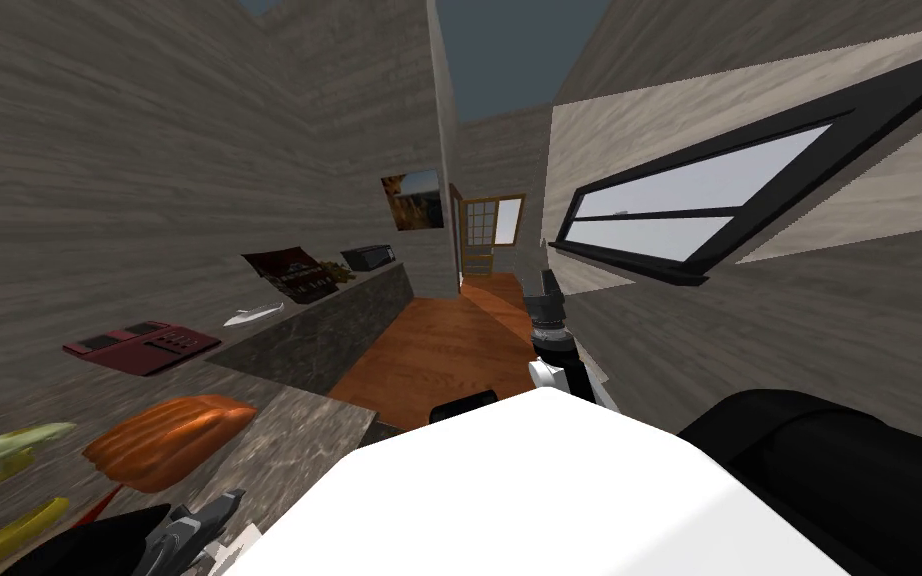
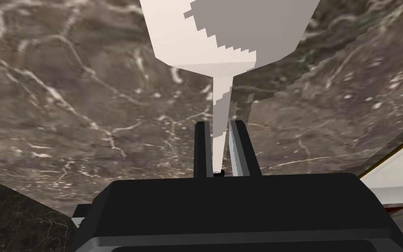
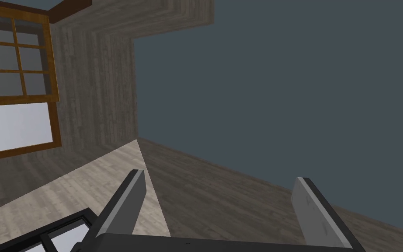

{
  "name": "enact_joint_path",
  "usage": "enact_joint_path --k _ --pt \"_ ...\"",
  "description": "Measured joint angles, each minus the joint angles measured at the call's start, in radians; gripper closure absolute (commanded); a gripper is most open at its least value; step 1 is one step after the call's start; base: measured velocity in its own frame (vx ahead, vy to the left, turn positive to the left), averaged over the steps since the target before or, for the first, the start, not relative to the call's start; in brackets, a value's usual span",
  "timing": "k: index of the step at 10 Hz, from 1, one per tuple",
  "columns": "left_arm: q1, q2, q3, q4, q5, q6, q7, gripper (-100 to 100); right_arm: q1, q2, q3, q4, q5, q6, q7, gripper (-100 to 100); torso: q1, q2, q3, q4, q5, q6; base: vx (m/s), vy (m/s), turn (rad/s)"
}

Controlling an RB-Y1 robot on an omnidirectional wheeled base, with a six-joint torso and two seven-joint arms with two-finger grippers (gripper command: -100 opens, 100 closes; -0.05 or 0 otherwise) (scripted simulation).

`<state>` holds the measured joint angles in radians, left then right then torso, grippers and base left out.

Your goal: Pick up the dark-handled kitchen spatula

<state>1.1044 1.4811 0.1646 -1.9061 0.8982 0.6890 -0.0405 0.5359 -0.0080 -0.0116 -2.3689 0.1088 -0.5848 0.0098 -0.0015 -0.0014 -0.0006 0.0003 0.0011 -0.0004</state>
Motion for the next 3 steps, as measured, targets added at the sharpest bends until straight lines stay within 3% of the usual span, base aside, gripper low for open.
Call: enact_joint_path --k 1,2,3 --pt "-0.025 0.023 -0.006 -0.001 0.016 0.011 -0.006 100 0.000 0.000 0.000 0.000 0.000 0.000 0.000 0 0.000 0.000 0.000 0.000 0.000 -0.001 -0.009 -0.009 0.177" --pt "-0.043 0.044 -0.005 -0.011 0.027 0.026 -0.007 100 0.000 0.000 0.000 0.000 0.000 0.000 0.000 0 0.000 0.000 0.000 0.000 0.000 0.000 -0.003 -0.006 0.024" --pt "-0.044 0.045 -0.004 -0.012 0.028 0.030 -0.007 0 0.000 0.000 0.000 0.000 0.000 0.000 0.000 0 0.001 0.000 0.000 0.000 0.000 0.000 0.000 0.000 0.000"
